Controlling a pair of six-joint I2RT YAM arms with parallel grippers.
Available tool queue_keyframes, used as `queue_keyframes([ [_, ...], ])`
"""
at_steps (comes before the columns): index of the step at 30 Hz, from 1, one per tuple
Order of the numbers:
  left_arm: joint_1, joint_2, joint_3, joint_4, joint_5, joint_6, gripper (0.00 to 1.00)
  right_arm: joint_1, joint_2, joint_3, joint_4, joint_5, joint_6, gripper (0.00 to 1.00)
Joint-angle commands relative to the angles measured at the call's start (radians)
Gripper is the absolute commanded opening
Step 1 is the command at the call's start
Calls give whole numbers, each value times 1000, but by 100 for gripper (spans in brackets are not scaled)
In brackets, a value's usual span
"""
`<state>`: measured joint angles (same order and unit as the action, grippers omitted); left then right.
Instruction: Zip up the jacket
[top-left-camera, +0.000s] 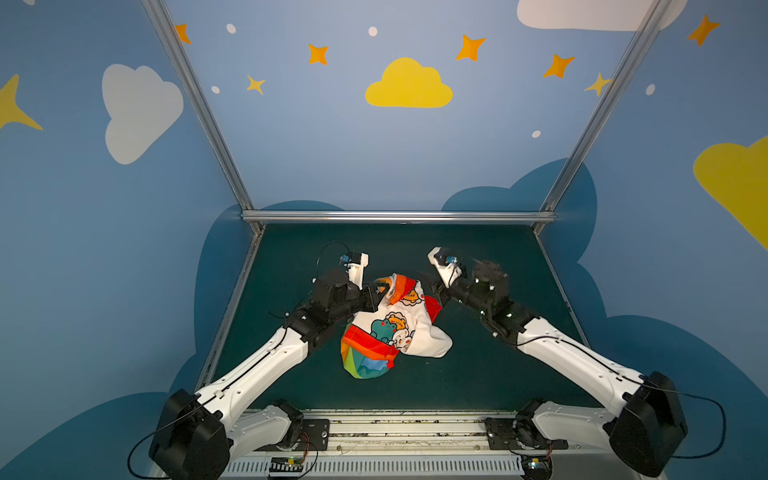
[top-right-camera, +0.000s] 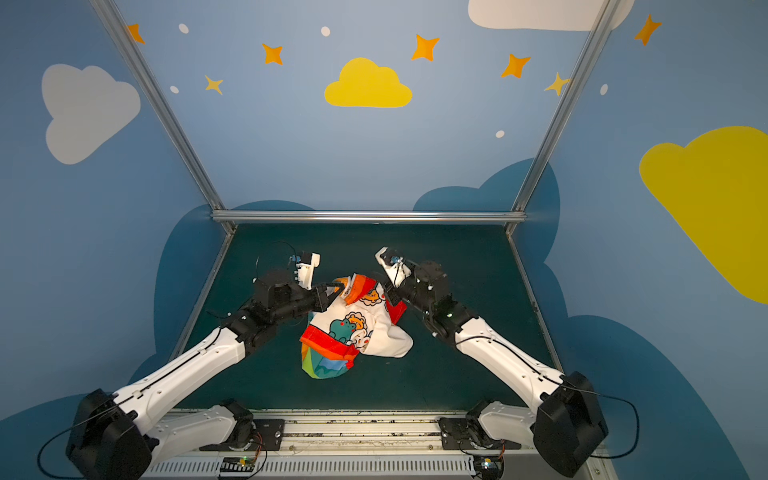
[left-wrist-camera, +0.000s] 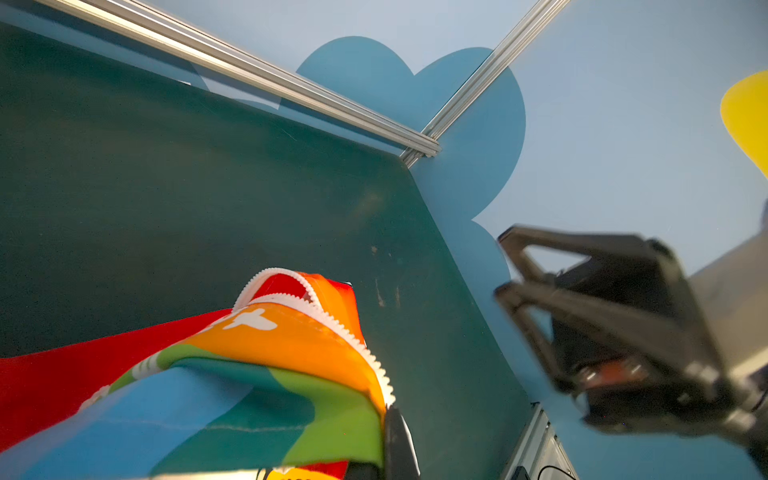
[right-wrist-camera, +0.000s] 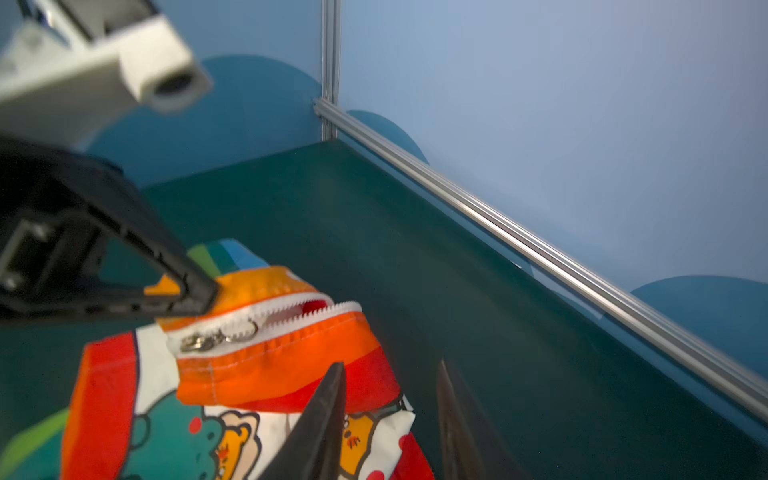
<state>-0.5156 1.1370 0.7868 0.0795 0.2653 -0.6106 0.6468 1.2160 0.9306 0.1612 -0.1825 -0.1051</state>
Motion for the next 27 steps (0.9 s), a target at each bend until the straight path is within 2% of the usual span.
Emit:
queue_keyframes([
  [1, 54, -9, -73, 101, 170, 70, 3, -10, 0, 11, -147, -241, 272, 40],
  [3, 103, 26, -84, 191, 314, 84, 3, -14, 9, -12, -90, -279, 331, 40],
  [6, 163, 100, -9, 198, 513, 110, 3, -18, 17, -49, -4, -316, 361, 40],
  [11, 184, 213, 194, 19, 740, 208, 3, -18, 0, -163, 220, -363, 325, 41],
  [13, 184, 258, 264, -42, 823, 258, 3, -18, -15, -237, 363, -362, 284, 41],
  [15, 183, 291, 301, -48, 869, 250, 3, -18, -22, -308, 469, -342, 246, 40],
  [19, 171, 310, 322, -39, 874, 249, 3, -19, -9, -300, 448, -340, 181, 38],
  [27, 156, 302, 348, -95, 828, 285, 3, -24, -1, -283, 492, -364, 191, 36],
])
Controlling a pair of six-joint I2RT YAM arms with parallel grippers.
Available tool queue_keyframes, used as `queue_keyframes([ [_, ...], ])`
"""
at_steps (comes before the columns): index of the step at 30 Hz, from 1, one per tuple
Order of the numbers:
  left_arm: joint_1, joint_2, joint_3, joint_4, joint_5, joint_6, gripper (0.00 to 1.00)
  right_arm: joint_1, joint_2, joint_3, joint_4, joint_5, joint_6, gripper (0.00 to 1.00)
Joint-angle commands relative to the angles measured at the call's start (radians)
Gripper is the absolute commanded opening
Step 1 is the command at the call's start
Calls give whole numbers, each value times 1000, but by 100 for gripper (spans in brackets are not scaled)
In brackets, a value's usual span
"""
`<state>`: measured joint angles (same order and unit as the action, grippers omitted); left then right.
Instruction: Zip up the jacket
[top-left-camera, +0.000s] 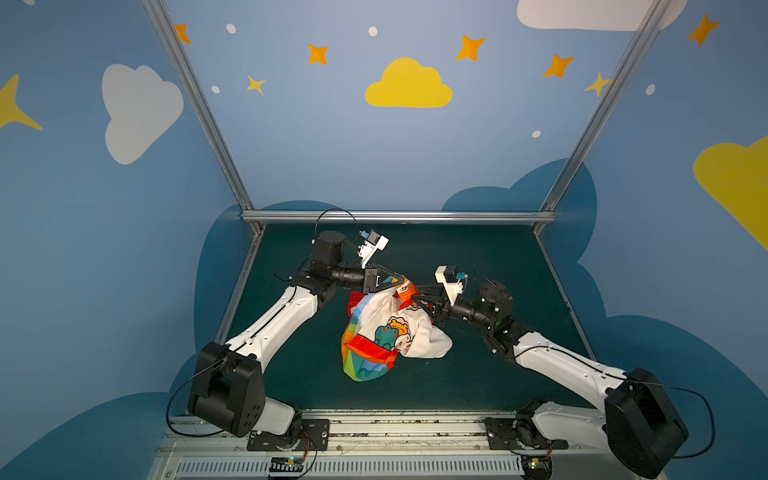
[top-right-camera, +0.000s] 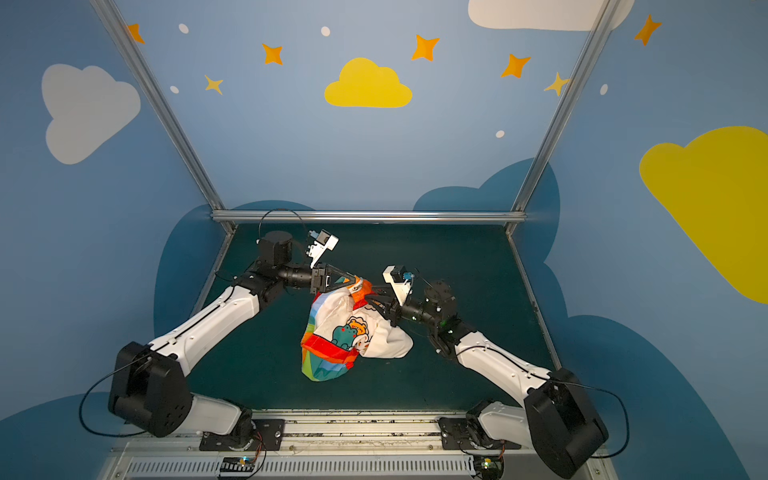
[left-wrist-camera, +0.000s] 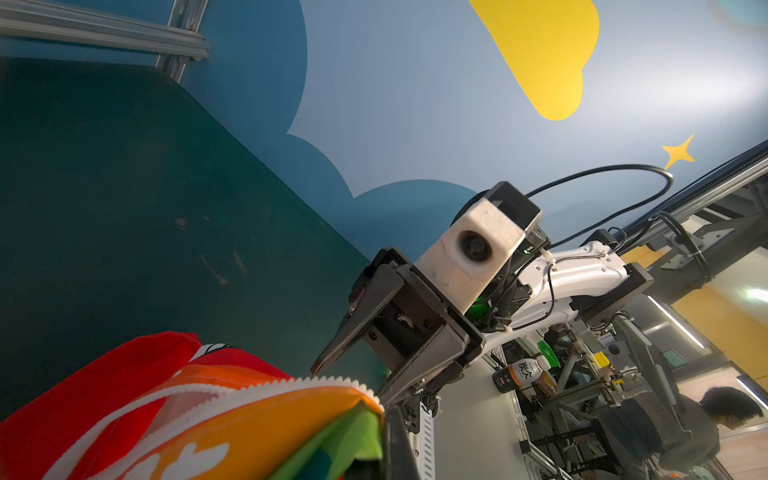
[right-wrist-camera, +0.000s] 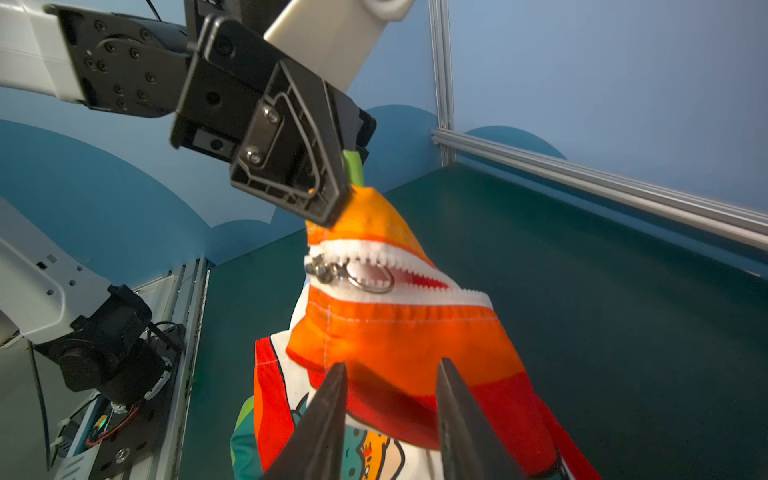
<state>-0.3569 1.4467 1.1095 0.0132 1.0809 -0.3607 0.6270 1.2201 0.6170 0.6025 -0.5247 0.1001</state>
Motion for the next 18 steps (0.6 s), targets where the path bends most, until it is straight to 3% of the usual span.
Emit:
queue_keyframes([
  [1, -4, -8, 24, -27, 13, 31, 3, -5, -4, 34, 49, -26, -18, 36],
  [8, -3, -12, 23, -30, 6, 21, 3, -4, 58, 100, 64, -98, 6, 21],
  [18, -1, -28, -7, 14, -20, -16, 3, 13, 76, 154, -3, -126, -23, 21],
])
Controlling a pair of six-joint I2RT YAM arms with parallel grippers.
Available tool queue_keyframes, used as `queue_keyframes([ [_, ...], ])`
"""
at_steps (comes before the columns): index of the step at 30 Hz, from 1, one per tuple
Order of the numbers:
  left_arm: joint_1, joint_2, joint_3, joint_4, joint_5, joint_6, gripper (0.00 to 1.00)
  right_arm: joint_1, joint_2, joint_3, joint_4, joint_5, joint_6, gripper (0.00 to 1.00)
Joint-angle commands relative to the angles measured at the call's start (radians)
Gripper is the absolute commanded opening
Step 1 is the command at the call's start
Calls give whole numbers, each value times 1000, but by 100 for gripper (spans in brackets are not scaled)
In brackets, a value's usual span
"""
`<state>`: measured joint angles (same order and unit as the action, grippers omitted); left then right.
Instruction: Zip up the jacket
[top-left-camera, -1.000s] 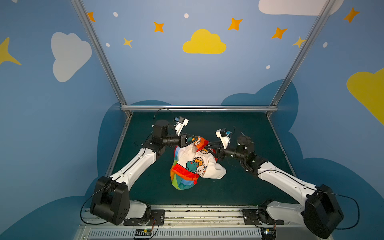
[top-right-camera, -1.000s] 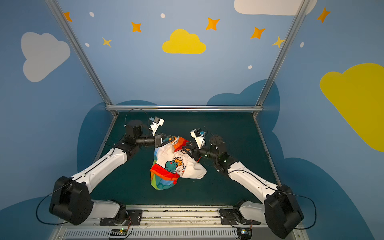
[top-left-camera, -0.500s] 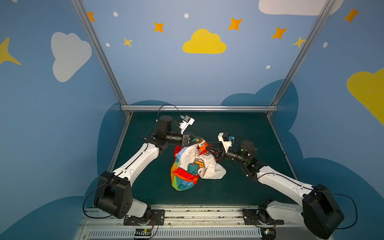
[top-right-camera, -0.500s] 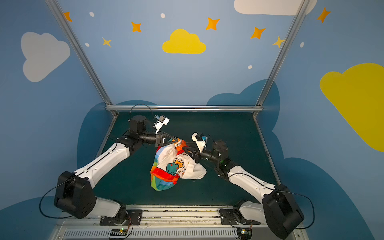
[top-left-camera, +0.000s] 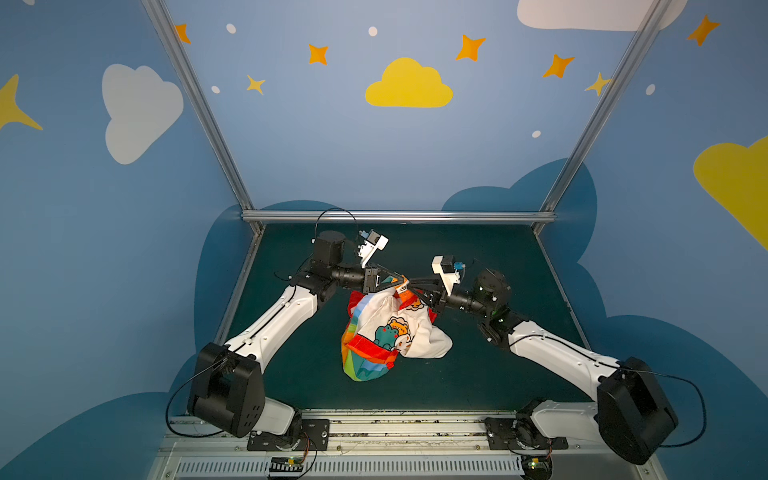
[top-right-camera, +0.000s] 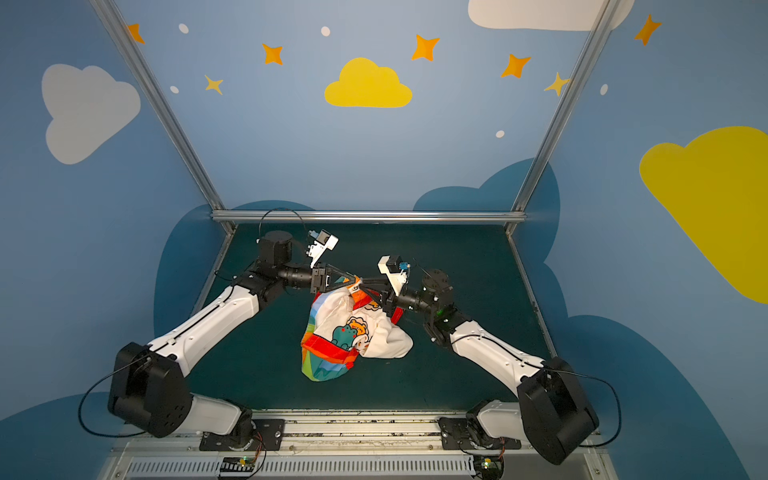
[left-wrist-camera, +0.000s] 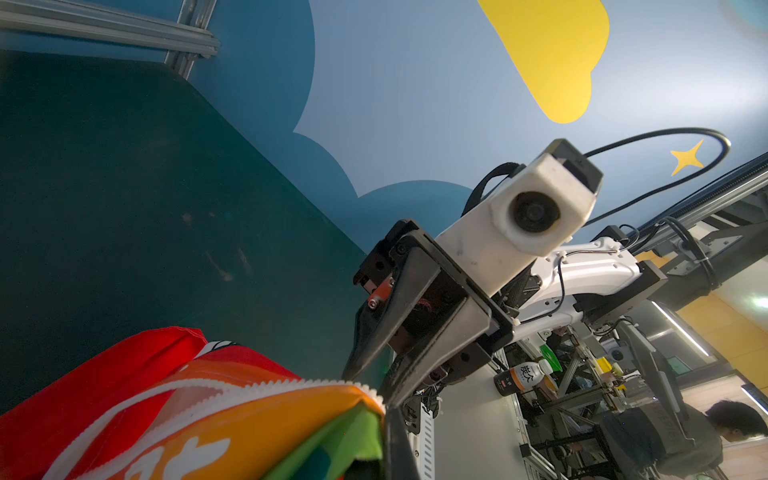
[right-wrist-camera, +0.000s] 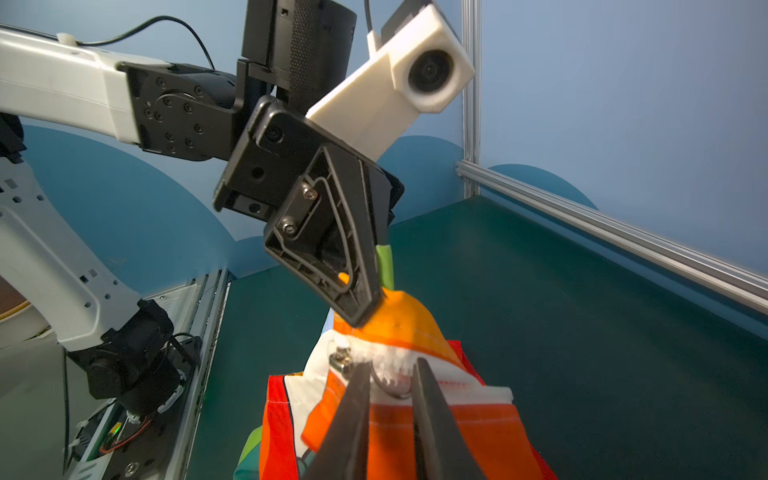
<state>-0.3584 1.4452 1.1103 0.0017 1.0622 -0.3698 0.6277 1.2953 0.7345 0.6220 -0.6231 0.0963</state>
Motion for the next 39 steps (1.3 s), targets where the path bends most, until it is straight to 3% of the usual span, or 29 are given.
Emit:
queue_keyframes([
  [1, 3, -29, -10, 31, -2, -12, 3, 13, -3, 35, -31, -24, -20, 21],
  [13, 13, -25, -21, 72, -27, -50, 3, 45, -2, 23, -54, 6, -36, 25],
  [21, 13, -38, -33, 72, -28, -53, 3, 58, -1, 31, -55, 35, -67, 19],
  [27, 13, -52, -50, 74, -35, -58, 3, 58, 5, 45, -80, 55, -96, 21],
  [34, 23, -70, -70, 26, -68, -38, 3, 60, -45, 15, -149, 103, -114, 45],
  [39, 25, -72, -76, 21, -70, -38, 3, 77, -74, -27, -153, 130, -113, 51],
])
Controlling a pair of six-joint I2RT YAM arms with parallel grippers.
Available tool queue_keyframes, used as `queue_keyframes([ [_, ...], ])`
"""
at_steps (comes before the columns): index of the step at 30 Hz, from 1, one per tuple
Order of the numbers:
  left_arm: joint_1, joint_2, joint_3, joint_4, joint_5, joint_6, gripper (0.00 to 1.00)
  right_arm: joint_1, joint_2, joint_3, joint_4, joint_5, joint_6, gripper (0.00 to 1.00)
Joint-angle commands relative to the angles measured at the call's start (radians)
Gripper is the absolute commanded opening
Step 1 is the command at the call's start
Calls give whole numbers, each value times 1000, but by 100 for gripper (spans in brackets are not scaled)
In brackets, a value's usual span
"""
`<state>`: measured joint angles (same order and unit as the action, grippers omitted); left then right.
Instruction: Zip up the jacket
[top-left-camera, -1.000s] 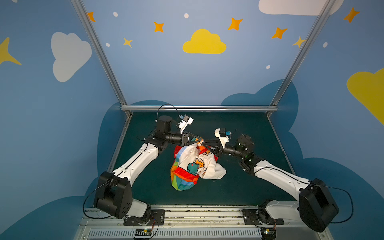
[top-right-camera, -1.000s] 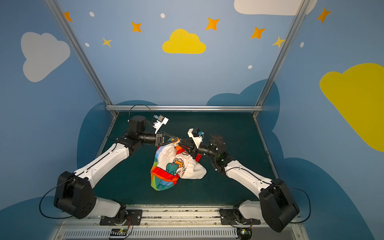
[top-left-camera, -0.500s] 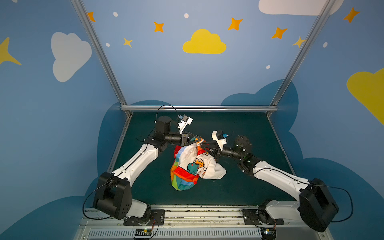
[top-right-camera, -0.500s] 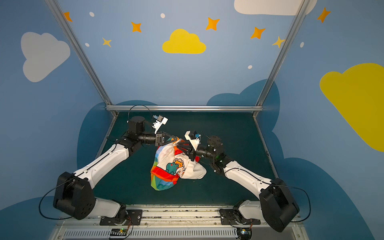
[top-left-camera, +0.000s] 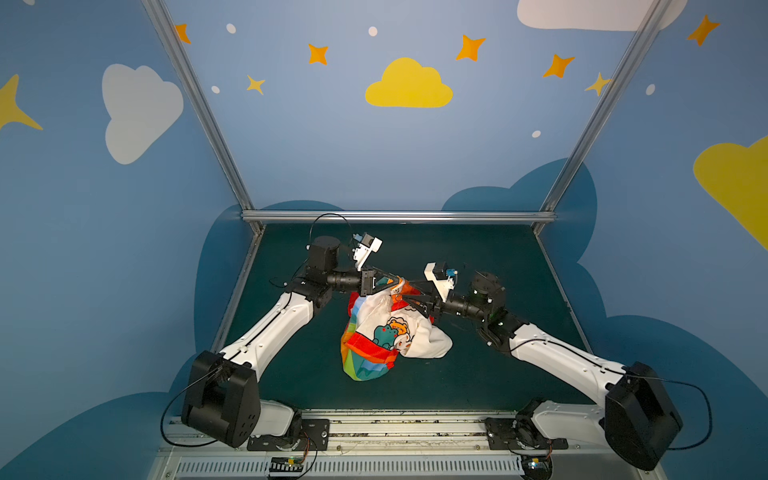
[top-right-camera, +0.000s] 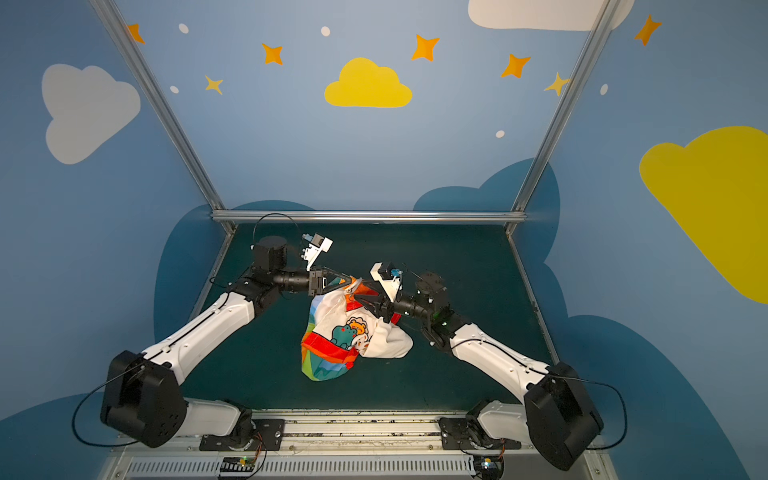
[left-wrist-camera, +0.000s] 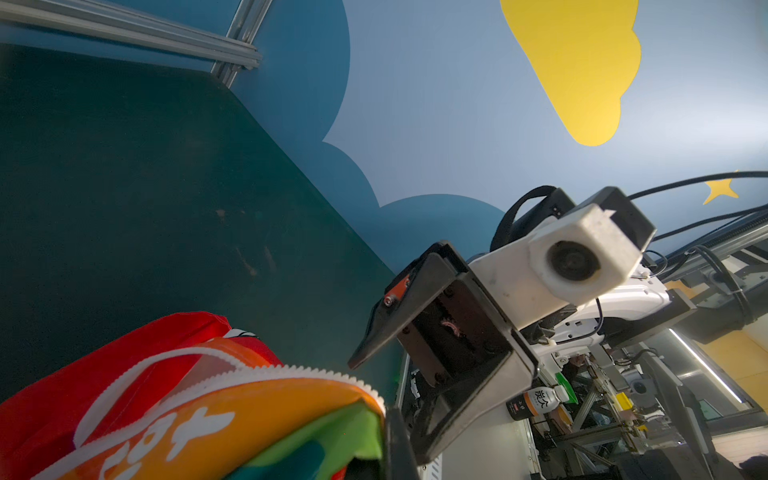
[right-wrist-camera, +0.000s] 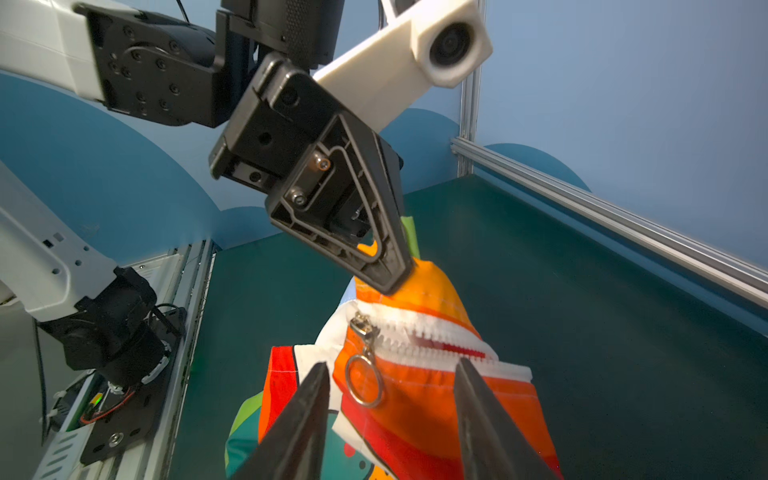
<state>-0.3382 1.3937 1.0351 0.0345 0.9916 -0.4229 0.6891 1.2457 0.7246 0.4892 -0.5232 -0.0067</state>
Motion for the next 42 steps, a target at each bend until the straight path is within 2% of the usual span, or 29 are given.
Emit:
queue_keyframes([
  [1, 5, -20, -2, -13, 1, 13, 3, 29, -28, -21, -23, 51, -21, 50],
  [3, 5, -21, -4, -13, -4, 10, 3, 73, -37, -29, -28, 139, -63, 50],
  [6, 4, -24, -5, -18, -17, 3, 3, 181, -61, -101, 58, 409, -148, 48],
  [8, 5, -28, -7, -34, -37, 7, 3, 254, -67, -164, 164, 605, -265, 49],
  [10, 6, -30, -10, -44, -55, 6, 3, 291, -74, -188, 234, 709, -342, 50],
  [14, 5, -32, -18, -37, -61, -9, 3, 299, -72, -177, 236, 744, -355, 55],
  [17, 5, -45, -35, -19, -71, -20, 3, 293, -44, -192, 307, 741, -311, 60],
  [18, 6, -48, -38, -21, -71, -20, 3, 281, -32, -198, 330, 715, -275, 60],
  [20, 5, -58, -46, -25, -71, -17, 3, 238, -30, -181, 281, 569, -254, 60],
  [23, 9, -75, -49, -57, -71, 7, 3, 140, -46, -86, 36, 295, -213, 59],
  [25, 14, -83, -50, -73, -70, 20, 3, 100, -51, -58, -61, 205, -245, 58],
  [27, 17, -85, -50, -85, -64, 29, 3, 74, -54, -7, -135, 152, -291, 57],
  [30, 18, -86, -44, -111, -58, 55, 3, 60, -38, 64, -319, 117, -472, 53],
  [33, 18, -89, -40, -132, -44, 81, 3, 21, -15, 127, -450, 23, -565, 52],
  [37, 18, -106, -39, -188, -71, 139, 3, -30, 60, 250, -630, -67, -593, 56],
  [42, 17, -142, -64, -198, -95, 200, 3, -62, 165, 353, -712, -145, -602, 60],
])
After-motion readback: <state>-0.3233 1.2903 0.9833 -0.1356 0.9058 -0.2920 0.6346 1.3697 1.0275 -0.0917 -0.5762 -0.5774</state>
